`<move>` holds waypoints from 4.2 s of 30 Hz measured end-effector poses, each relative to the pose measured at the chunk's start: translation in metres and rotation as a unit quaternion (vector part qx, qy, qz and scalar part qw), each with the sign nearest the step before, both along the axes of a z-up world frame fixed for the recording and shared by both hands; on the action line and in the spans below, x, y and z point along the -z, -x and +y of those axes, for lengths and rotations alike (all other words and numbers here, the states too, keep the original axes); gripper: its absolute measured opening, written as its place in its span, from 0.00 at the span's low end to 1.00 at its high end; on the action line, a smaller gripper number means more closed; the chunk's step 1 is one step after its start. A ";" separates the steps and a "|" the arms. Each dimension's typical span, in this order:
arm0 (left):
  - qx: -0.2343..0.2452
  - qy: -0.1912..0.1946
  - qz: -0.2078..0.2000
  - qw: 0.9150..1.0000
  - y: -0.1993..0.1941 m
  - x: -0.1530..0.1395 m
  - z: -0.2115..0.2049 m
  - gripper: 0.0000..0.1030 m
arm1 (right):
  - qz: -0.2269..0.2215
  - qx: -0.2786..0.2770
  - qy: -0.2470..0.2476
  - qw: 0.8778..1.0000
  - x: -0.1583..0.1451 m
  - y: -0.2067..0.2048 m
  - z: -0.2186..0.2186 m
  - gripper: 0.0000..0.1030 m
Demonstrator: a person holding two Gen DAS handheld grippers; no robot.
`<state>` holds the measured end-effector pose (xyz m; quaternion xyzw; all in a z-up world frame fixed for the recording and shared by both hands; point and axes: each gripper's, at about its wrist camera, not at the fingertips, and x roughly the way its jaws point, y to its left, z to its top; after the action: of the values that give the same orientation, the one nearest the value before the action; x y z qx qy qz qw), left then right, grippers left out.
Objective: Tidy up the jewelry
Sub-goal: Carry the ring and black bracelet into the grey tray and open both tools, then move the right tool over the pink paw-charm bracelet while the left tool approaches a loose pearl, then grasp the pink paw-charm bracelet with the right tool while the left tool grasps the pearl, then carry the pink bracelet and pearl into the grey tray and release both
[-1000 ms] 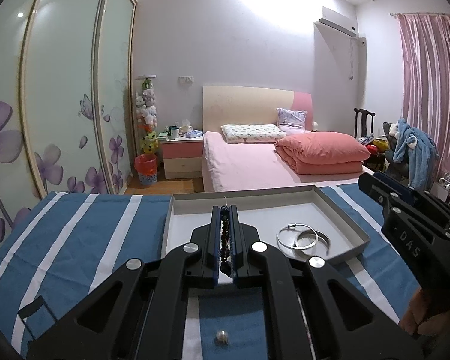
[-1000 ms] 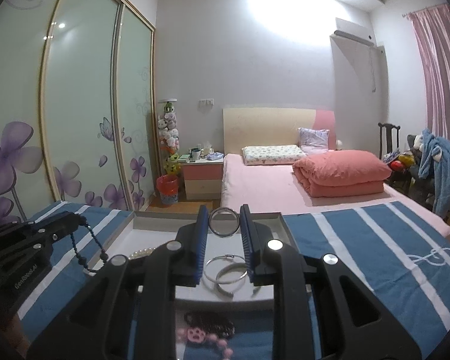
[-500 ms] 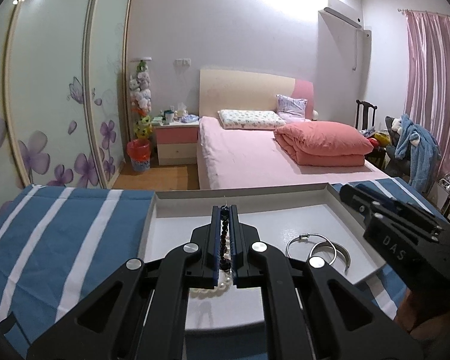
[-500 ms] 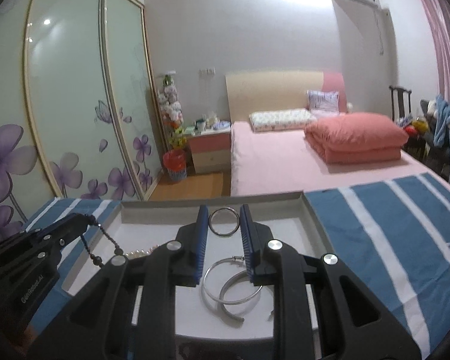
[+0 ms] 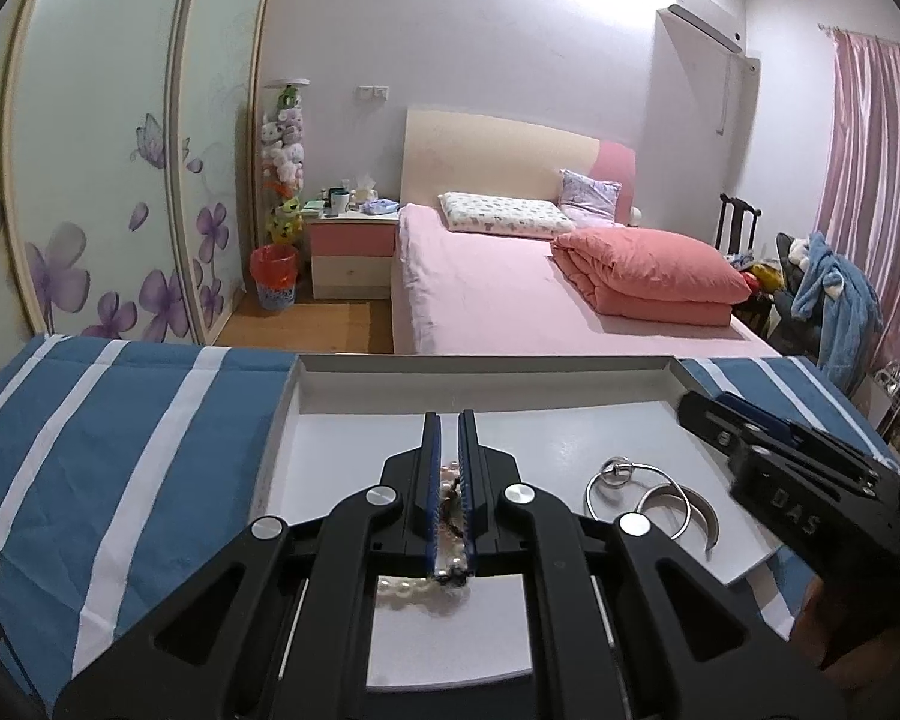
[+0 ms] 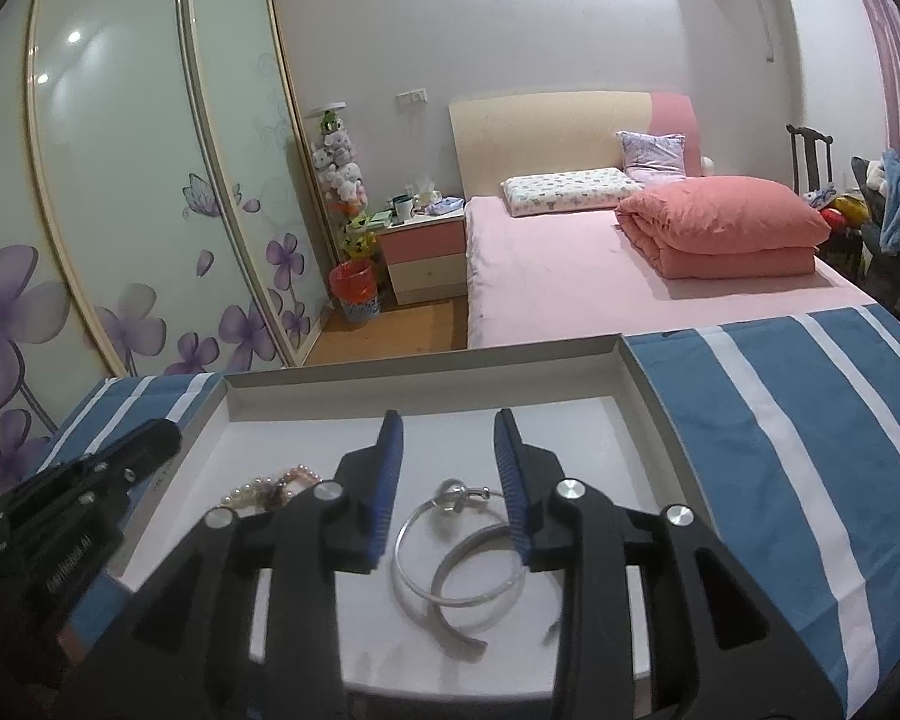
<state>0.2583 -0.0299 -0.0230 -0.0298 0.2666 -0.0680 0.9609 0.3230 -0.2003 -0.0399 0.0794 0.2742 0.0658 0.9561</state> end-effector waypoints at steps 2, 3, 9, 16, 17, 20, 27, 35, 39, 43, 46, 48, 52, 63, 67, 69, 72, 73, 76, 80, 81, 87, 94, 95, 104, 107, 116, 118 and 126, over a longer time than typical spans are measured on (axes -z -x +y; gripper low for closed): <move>-0.004 0.005 -0.001 1.000 0.002 -0.004 0.005 0.07 | -0.002 0.003 -0.005 1.000 -0.003 0.005 -0.005 0.31; -0.006 0.007 -0.002 1.000 0.003 -0.005 0.008 0.07 | -0.004 0.005 -0.005 1.000 -0.004 0.006 -0.007 0.31; -0.019 0.004 -0.002 1.000 0.020 -0.013 0.027 0.07 | -0.012 0.011 -0.007 1.000 -0.012 0.029 -0.018 0.31; -0.023 -0.002 0.014 1.000 0.054 -0.007 0.047 0.10 | 0.010 0.006 0.004 1.000 -0.007 0.059 -0.026 0.31; -0.023 -0.002 0.017 1.000 0.057 -0.005 0.048 0.10 | 0.017 0.004 0.004 1.000 -0.004 0.063 -0.027 0.31; -0.016 -0.004 0.033 0.999 0.071 0.004 0.051 0.10 | 0.052 -0.008 0.004 0.999 0.010 0.077 -0.027 0.31; -0.005 -0.002 0.050 0.999 0.089 0.016 0.048 0.34 | 0.111 -0.047 0.007 0.993 0.032 0.103 -0.016 0.31; 0.016 -0.021 0.059 0.998 0.099 0.022 0.037 0.40 | 0.151 -0.068 0.059 0.984 0.049 0.107 0.007 0.31; 0.033 -0.037 0.068 0.996 0.102 0.027 0.029 0.44 | 0.157 -0.068 0.100 0.980 0.056 0.108 0.014 0.17; 0.049 -0.052 0.078 0.994 0.103 0.032 0.019 0.46 | 0.161 -0.060 0.102 0.980 0.055 0.113 0.004 0.14; 0.063 -0.066 0.087 0.992 0.104 0.039 0.010 0.46 | 0.163 -0.043 0.099 0.981 0.055 0.115 -0.010 0.14; 0.071 -0.074 0.093 0.990 0.105 0.043 0.007 0.46 | 0.165 -0.027 0.096 0.981 0.055 0.117 -0.020 0.14; 0.075 -0.082 0.102 0.989 0.105 0.046 0.003 0.47 | 0.167 0.005 0.089 0.982 0.056 0.115 -0.039 0.14; 0.074 -0.080 0.118 0.987 0.102 0.053 0.003 0.48 | 0.164 0.021 0.087 0.982 0.058 0.113 -0.045 0.14; 0.072 -0.081 0.127 0.986 0.098 0.055 0.000 0.48 | 0.164 0.021 0.087 0.982 0.058 0.113 -0.046 0.14; 0.072 -0.085 0.132 0.985 0.096 0.056 -0.002 0.48 | 0.164 0.022 0.088 0.982 0.058 0.113 -0.045 0.14; 0.069 -0.087 0.144 0.983 0.091 0.059 -0.005 0.46 | 0.164 0.021 0.087 0.982 0.058 0.113 -0.045 0.14; 0.065 -0.087 0.149 0.983 0.089 0.061 -0.005 0.45 | 0.164 0.021 0.088 0.982 0.058 0.113 -0.045 0.14; 0.053 -0.079 0.166 0.982 0.084 0.065 -0.003 0.30 | 0.164 0.017 0.089 0.982 0.058 0.113 -0.042 0.14; 0.033 -0.083 0.165 0.982 0.084 0.065 0.000 0.14 | 0.162 0.001 0.092 0.982 0.057 0.112 -0.034 0.14; 0.030 -0.082 0.166 0.982 0.084 0.065 0.001 0.14 | 0.162 -0.002 0.092 0.982 0.057 0.112 -0.034 0.14; 0.021 -0.082 0.167 0.982 0.085 0.063 0.006 0.14 | 0.163 -0.007 0.087 0.983 0.057 0.112 -0.035 0.14; 0.021 -0.083 0.167 0.982 0.084 0.063 0.006 0.14 | 0.162 -0.007 0.089 0.983 0.057 0.112 -0.036 0.14; 0.021 -0.083 0.167 0.982 0.085 0.063 0.006 0.14 | 0.162 -0.007 0.089 0.983 0.057 0.112 -0.036 0.14; 0.021 -0.079 0.167 0.983 0.085 0.063 0.007 0.14 | 0.161 -0.008 0.096 0.982 0.056 0.113 -0.035 0.13; 0.015 -0.070 0.165 0.984 0.086 0.061 0.009 0.14 | 0.146 -0.015 0.067 0.987 0.050 0.116 -0.037 0.13; 0.006 -0.067 0.137 0.988 0.094 0.053 0.013 0.14 | 0.065 -0.051 0.032 0.996 0.016 0.132 -0.023 0.13; 0.006 -0.067 0.128 0.989 0.094 0.051 0.012 0.14 | 0.054 -0.060 0.028 0.996 0.012 0.137 -0.017 0.13; 0.007 -0.073 0.089 0.993 0.102 0.038 0.007 0.14 | 0.018 -0.078 0.014 0.997 -0.002 0.149 -0.004 0.13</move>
<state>0.1562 -0.0225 -0.0612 0.0368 0.3558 -0.0520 0.9324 0.1737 -0.2045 -0.0383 0.0456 0.2974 0.1353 0.9440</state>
